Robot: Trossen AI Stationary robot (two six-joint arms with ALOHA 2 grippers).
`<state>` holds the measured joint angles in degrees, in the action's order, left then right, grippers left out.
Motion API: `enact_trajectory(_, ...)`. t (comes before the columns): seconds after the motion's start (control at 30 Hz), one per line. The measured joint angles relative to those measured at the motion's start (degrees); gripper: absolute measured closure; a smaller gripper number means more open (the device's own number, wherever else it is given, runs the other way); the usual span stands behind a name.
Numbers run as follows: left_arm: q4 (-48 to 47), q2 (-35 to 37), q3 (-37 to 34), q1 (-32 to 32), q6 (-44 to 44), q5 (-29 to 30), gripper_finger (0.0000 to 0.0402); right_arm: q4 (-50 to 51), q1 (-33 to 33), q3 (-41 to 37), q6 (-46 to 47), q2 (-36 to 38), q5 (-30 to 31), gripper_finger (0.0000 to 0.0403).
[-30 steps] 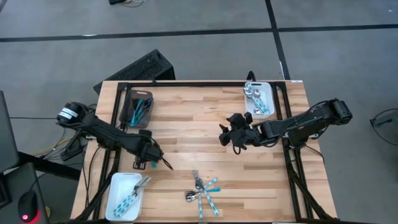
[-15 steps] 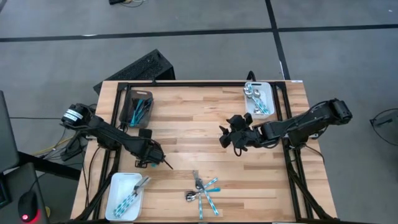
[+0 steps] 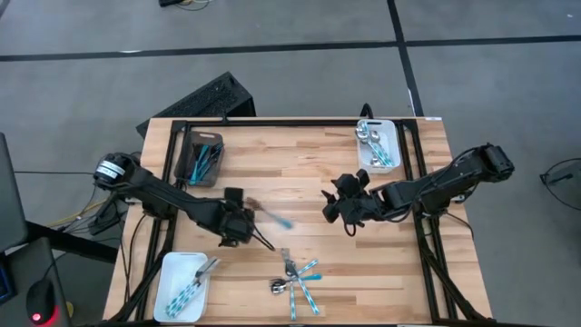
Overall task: Sort silverware by color (type)
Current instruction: Put the blue fork into the black bin
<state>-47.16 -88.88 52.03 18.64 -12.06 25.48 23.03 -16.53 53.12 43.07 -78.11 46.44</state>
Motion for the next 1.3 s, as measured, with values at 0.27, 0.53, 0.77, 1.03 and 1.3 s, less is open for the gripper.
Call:
enact_trajectory(0.27,7.5,-0.1,2.4,-3.6,9.2,0.4,0.0205,0.1,-0.4,0.0,0.0,0.0,0.0,0.0159)
enact_trajectory(0.53,37.4,-2.7,2.5,-12.2,19.7,-12.2,0.0205,7.0,-2.7,0.0,3.1,0.0,-4.3,0.0159)
enact_trajectory(0.77,50.9,-10.2,2.5,-15.6,28.0,-19.2,0.0205,17.8,-8.4,0.0,15.5,0.0,-6.0,0.0159)
enact_trajectory(1.03,50.2,-18.2,5.7,-19.1,29.8,-19.5,0.0205,19.0,-12.7,0.0,19.5,0.0,-1.5,0.0159)
enact_trajectory(1.3,47.7,-21.0,6.0,-21.5,27.4,-22.1,0.027,19.0,-11.1,0.0,19.5,0.0,-1.1,0.0159)
